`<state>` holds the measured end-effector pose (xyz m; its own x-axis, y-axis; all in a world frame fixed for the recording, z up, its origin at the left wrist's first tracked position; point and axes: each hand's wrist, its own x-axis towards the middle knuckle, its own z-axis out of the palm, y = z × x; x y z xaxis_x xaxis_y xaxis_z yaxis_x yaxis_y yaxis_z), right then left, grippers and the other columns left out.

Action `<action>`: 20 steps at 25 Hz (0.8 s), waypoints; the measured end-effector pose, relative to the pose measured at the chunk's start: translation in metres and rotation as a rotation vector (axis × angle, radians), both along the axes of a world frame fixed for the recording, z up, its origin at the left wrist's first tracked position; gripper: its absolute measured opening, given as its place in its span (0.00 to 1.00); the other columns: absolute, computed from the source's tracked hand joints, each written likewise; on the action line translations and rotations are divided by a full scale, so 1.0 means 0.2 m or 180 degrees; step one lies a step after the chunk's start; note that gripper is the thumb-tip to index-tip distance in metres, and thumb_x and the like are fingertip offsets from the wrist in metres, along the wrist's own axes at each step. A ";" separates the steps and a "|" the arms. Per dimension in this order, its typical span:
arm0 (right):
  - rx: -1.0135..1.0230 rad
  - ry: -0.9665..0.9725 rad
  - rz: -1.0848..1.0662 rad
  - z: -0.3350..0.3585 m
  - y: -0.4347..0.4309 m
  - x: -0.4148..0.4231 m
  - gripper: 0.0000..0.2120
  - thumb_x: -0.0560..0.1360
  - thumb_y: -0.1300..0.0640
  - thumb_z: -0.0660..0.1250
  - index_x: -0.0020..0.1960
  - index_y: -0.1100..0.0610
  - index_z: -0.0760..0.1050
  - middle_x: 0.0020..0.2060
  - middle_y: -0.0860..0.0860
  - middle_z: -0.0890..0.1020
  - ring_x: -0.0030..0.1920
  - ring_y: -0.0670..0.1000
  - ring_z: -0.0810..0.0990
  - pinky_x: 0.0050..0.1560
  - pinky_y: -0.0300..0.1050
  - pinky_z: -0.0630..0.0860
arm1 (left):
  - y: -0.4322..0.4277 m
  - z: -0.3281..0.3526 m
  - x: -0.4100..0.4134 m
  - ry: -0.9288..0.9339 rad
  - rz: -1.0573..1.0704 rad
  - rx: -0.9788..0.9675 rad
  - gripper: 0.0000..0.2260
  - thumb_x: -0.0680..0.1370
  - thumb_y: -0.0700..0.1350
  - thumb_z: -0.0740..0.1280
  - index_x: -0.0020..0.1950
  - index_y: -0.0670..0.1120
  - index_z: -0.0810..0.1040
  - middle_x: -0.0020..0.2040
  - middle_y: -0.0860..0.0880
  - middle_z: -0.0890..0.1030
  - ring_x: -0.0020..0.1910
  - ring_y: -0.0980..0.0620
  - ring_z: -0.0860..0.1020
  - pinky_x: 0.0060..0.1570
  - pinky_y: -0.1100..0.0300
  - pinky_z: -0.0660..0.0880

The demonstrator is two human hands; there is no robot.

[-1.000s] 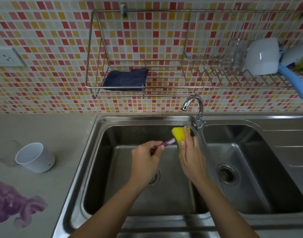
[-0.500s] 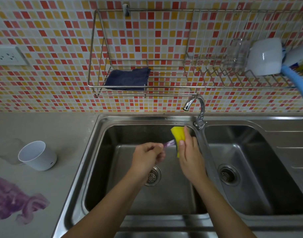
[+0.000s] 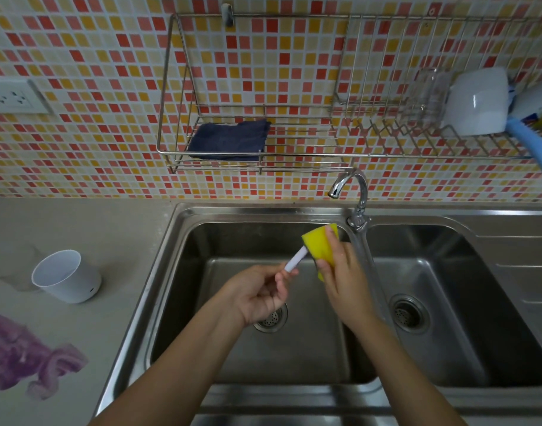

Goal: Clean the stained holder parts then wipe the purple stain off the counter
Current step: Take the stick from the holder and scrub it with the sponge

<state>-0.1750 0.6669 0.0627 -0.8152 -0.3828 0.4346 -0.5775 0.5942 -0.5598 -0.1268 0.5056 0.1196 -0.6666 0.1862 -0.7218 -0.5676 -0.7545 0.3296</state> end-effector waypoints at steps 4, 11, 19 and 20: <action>0.0099 -0.0064 -0.0009 -0.01 0.00 -0.01 0.28 0.77 0.39 0.46 0.75 0.44 0.47 0.54 0.56 0.72 0.47 0.53 0.74 0.41 0.46 0.71 | 0.01 -0.01 0.00 0.0031 0.0017 -0.0192 0.11 0.78 0.37 0.61 0.43 0.31 0.77 0.24 0.48 0.75 0.19 0.60 0.71 0.21 0.72 0.71; 0.0140 -0.0277 -0.0141 -0.02 0.00 0.02 0.26 0.77 0.40 0.45 0.73 0.39 0.42 0.55 0.53 0.71 0.48 0.53 0.75 0.41 0.48 0.72 | 0.04 -0.11 0.02 0.1484 0.0057 -0.3342 0.06 0.75 0.39 0.68 0.41 0.47 0.81 0.31 0.48 0.80 0.32 0.53 0.77 0.37 0.62 0.76; 0.0008 -0.0424 -0.0127 -0.02 -0.03 0.04 0.26 0.77 0.39 0.45 0.73 0.39 0.42 0.57 0.53 0.70 0.51 0.54 0.75 0.43 0.49 0.73 | 0.07 -0.13 0.04 0.2137 0.0216 -0.5027 0.09 0.71 0.42 0.73 0.51 0.46 0.84 0.42 0.54 0.83 0.40 0.62 0.80 0.46 0.68 0.76; 0.0121 -0.0386 -0.0016 -0.03 -0.04 0.04 0.27 0.77 0.40 0.45 0.74 0.41 0.43 0.56 0.53 0.70 0.50 0.54 0.75 0.42 0.48 0.72 | 0.07 -0.13 0.03 0.2094 0.0243 -0.5001 0.09 0.71 0.42 0.73 0.51 0.47 0.84 0.41 0.55 0.83 0.39 0.64 0.80 0.46 0.70 0.76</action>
